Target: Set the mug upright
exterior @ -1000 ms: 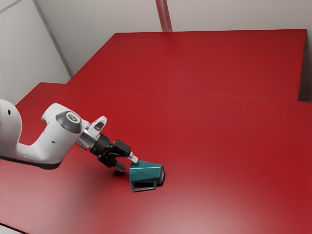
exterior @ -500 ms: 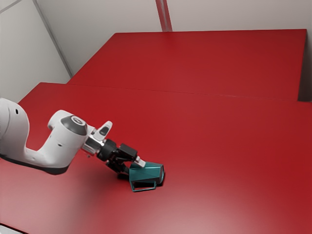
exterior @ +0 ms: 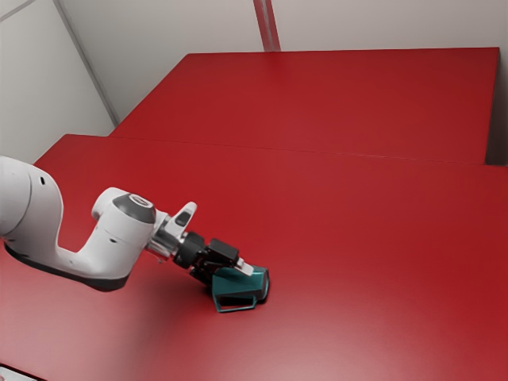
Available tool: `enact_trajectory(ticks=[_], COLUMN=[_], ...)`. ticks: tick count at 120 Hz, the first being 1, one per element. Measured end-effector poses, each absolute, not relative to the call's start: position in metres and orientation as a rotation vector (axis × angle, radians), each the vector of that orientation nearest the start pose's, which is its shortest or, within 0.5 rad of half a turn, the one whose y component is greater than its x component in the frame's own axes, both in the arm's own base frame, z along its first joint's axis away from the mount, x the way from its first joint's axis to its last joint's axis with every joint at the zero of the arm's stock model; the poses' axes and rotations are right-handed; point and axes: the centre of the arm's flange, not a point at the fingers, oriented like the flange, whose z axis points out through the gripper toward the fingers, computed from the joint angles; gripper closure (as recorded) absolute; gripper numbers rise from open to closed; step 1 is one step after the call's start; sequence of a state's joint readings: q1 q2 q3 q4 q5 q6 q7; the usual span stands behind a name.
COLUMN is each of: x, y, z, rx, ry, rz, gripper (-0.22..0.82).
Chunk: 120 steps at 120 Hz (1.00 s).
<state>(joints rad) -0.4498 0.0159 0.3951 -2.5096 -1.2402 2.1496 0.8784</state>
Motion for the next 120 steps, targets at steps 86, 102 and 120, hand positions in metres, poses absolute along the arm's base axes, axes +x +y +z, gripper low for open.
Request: enact_trajectory(ticks=[86,102,120], x=[0.439,0.44,0.44], y=[-0.041,-0.036,-0.035], z=[0.269,0.27,0.273], rx=[2.193,2.19,2.184], ry=[-0.001,0.005,0.001], rz=[0.15,0.161,0.168], gripper=[0.4,0.53,0.63])
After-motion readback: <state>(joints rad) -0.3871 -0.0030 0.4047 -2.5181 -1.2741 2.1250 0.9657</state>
